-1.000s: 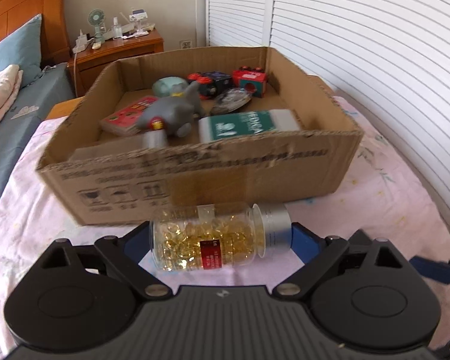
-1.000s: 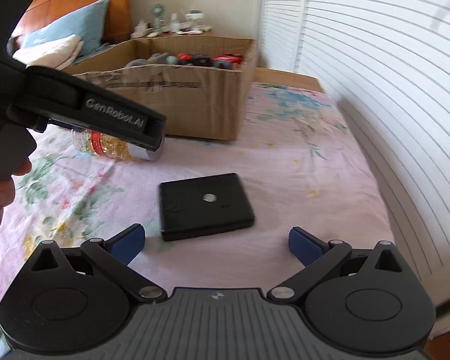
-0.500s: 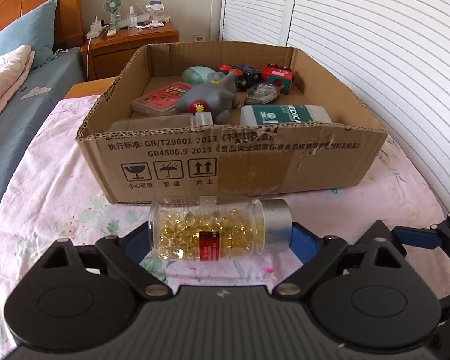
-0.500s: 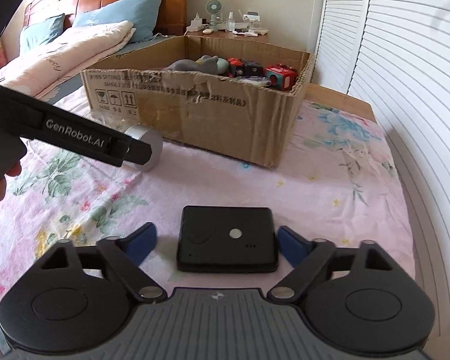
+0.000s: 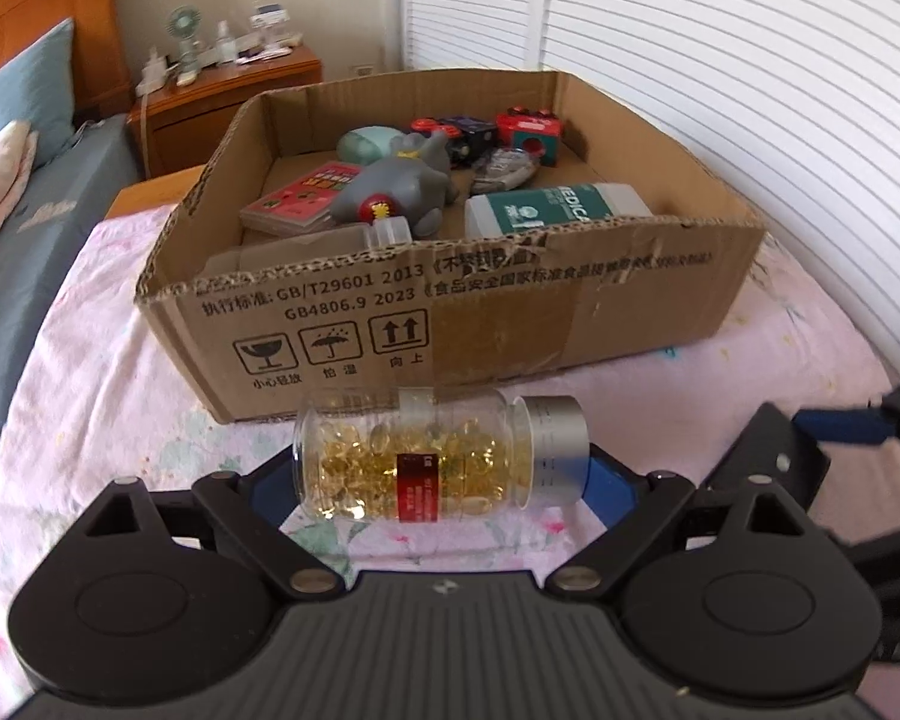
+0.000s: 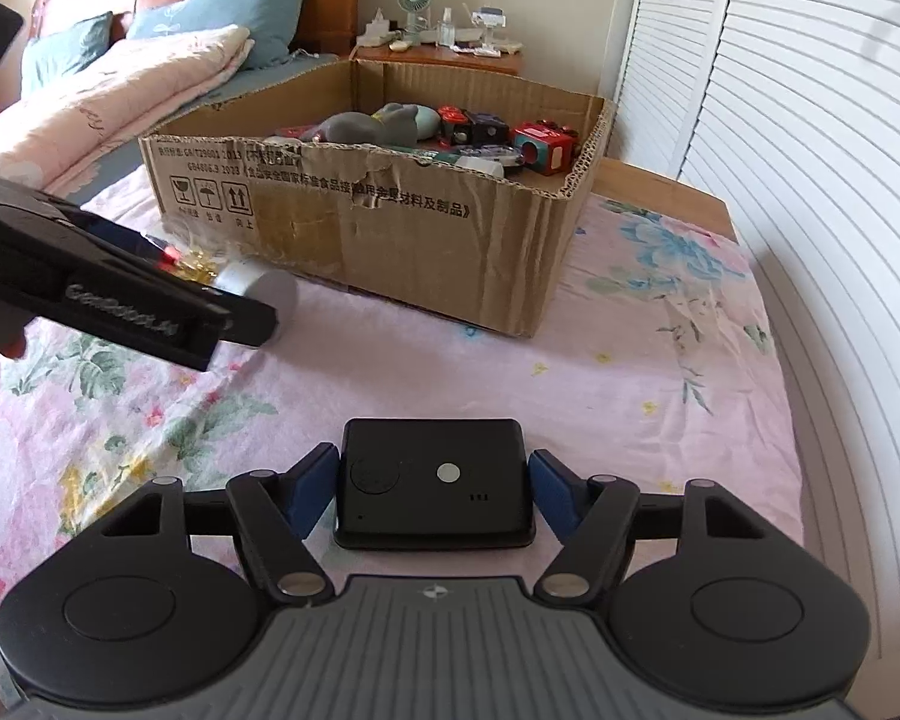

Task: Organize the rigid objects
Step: 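Carry the gold-capsule jar into the box and release it while the right gripper carries the black pad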

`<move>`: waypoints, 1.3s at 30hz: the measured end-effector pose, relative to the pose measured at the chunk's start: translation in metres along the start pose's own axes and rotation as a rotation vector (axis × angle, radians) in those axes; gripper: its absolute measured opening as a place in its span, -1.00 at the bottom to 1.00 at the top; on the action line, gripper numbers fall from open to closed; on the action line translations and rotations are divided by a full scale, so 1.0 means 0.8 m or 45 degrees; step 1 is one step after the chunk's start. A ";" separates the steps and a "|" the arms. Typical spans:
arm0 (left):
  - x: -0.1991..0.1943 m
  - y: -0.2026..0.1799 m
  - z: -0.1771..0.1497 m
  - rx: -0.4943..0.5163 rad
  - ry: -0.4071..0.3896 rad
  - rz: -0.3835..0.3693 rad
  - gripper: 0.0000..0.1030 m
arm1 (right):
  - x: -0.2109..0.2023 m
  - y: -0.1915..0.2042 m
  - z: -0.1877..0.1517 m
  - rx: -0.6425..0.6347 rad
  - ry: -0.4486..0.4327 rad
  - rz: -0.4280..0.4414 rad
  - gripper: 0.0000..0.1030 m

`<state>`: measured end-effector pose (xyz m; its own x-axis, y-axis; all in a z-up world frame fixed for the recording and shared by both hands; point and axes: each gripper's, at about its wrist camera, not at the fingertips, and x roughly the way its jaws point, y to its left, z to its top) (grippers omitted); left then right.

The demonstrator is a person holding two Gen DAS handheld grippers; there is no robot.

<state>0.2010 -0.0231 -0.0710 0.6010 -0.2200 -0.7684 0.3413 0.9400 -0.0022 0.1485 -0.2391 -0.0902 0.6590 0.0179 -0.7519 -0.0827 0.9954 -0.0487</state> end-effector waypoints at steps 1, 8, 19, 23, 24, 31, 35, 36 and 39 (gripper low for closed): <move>-0.002 0.001 0.001 0.026 0.006 -0.007 0.80 | -0.001 -0.001 0.001 0.005 0.004 0.005 0.43; -0.018 0.004 0.000 0.239 0.067 -0.058 0.80 | -0.021 -0.004 0.009 0.027 0.033 0.049 0.43; -0.050 0.007 -0.002 0.386 0.136 -0.164 0.79 | -0.054 0.008 0.026 -0.018 0.028 0.031 0.43; -0.064 0.015 0.005 0.373 0.130 -0.193 0.79 | -0.063 0.009 0.036 -0.010 0.022 0.032 0.43; -0.067 0.017 0.007 0.371 0.129 -0.199 0.79 | -0.065 0.008 0.039 -0.008 0.016 0.032 0.43; -0.093 0.034 0.037 0.357 0.045 -0.198 0.79 | -0.081 0.010 0.077 -0.015 -0.064 0.047 0.43; -0.094 0.042 0.068 0.350 -0.012 -0.192 0.79 | -0.077 0.005 0.104 -0.010 -0.095 0.038 0.43; -0.092 0.044 0.076 0.353 -0.027 -0.190 0.80 | -0.074 0.003 0.111 -0.004 -0.099 0.037 0.43; -0.078 0.049 0.105 0.347 -0.049 -0.176 0.80 | -0.065 -0.002 0.130 0.007 -0.110 0.043 0.43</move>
<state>0.2379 0.0050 0.0305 0.5603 -0.3556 -0.7481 0.5999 0.7969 0.0705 0.1925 -0.2320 0.0172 0.7178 0.0591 -0.6937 -0.1017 0.9946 -0.0204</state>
